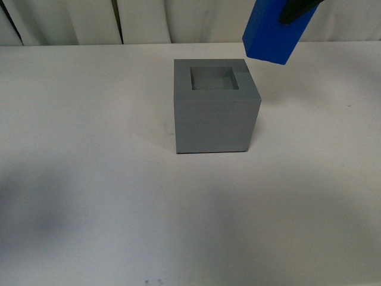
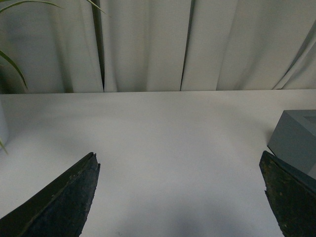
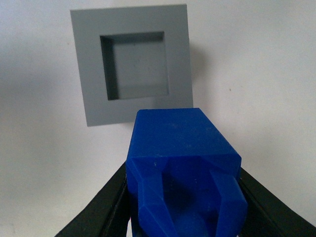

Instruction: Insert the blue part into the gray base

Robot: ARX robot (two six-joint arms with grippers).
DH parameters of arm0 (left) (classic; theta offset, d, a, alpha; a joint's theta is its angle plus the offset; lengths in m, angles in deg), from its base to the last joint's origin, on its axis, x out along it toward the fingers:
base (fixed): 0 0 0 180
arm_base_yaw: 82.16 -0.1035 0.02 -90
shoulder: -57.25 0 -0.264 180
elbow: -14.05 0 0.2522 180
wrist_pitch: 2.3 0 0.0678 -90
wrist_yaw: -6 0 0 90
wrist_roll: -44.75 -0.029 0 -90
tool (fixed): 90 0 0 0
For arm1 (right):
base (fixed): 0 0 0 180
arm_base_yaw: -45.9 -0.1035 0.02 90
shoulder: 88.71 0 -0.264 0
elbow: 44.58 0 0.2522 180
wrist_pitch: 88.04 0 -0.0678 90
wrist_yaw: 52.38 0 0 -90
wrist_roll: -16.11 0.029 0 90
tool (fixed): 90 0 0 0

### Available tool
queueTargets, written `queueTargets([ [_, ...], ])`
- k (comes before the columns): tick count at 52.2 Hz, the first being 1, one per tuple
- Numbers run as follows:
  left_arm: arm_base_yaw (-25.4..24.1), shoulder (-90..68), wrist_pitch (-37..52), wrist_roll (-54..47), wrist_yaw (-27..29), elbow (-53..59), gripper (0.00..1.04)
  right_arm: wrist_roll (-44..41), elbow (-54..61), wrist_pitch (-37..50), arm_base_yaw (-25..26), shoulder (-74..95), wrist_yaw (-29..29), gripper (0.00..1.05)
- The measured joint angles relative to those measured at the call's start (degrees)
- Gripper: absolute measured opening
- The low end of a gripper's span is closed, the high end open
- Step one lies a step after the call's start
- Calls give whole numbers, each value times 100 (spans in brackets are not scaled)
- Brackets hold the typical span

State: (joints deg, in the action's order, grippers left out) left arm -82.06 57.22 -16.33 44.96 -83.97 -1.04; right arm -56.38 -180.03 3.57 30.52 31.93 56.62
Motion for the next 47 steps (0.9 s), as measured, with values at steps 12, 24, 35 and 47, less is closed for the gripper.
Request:
queueTargets([
  [12,0,0,0,0,0,0,99,195,168,166,-472,-31,-63,47],
  [24,0,0,0,0,0,0,99,398,339,315,-866,-50,-125,47],
  [35,0,0,0,2,-2,0,99,487,337,330,-905,-42,-229,47],
  [47,0,0,0,2,0,0,99,490,404,382,-903,-42,-284,47],
])
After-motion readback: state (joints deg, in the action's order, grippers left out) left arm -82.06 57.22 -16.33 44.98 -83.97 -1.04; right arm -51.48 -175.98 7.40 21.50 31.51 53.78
